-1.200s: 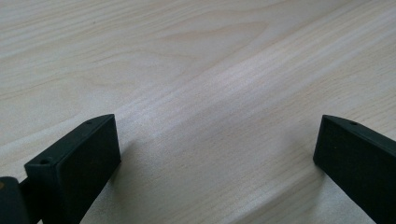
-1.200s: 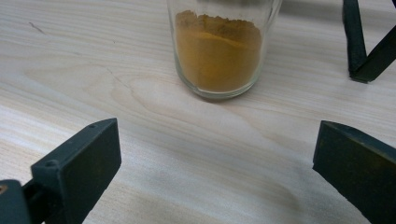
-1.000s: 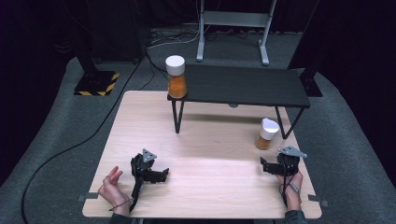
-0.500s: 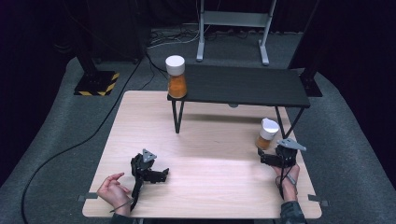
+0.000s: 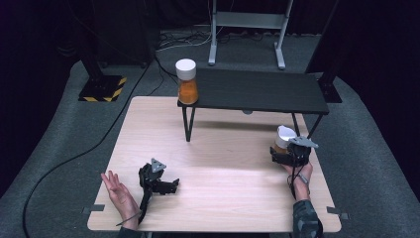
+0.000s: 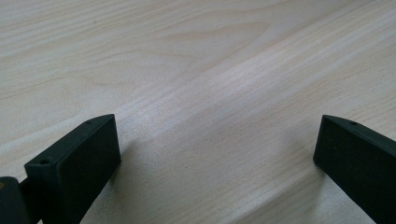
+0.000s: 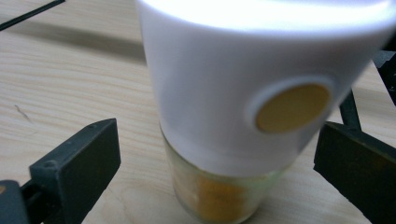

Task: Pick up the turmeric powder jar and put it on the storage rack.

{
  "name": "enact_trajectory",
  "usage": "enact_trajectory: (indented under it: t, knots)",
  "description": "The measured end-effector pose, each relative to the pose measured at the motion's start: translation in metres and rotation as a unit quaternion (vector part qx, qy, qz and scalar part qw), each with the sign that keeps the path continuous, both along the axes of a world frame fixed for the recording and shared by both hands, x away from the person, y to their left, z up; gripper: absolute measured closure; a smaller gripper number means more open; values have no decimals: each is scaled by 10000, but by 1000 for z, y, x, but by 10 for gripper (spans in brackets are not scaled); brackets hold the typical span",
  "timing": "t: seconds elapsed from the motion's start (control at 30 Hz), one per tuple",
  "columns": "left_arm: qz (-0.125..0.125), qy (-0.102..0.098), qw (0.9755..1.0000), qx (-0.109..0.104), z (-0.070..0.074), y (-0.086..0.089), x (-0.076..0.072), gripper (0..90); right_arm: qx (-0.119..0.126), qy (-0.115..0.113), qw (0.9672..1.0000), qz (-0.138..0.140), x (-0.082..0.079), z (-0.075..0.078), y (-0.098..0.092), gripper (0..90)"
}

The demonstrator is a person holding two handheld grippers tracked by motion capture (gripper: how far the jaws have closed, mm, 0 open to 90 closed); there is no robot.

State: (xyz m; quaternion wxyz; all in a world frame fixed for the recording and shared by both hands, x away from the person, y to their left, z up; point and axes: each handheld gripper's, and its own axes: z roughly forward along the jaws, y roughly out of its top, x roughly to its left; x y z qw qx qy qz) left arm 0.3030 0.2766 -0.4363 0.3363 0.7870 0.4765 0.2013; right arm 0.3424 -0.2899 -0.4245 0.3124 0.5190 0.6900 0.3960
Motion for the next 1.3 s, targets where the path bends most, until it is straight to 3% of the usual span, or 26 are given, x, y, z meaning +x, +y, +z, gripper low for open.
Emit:
enact_trajectory:
  t: [0.37,0.57,0.7,0.9,1.3]
  knots:
    - [79,-1,10000,5,0,-2,-2,0,-4,-67,9999,-112,9,-5,4,0]
    - [81,0,10000,2,0,-3,-2,0,4,-193,9996,-204,5,-9,5,209]
    - [82,0,10000,2,0,-3,-2,0,110,-175,9997,-126,6,-9,1,292]
    - [82,-1,10000,1,0,-3,-2,0,114,-276,9994,-169,3,-13,3,297]
    - [82,-1,10000,0,0,-3,-2,0,55,-252,9996,-116,0,-8,0,298]
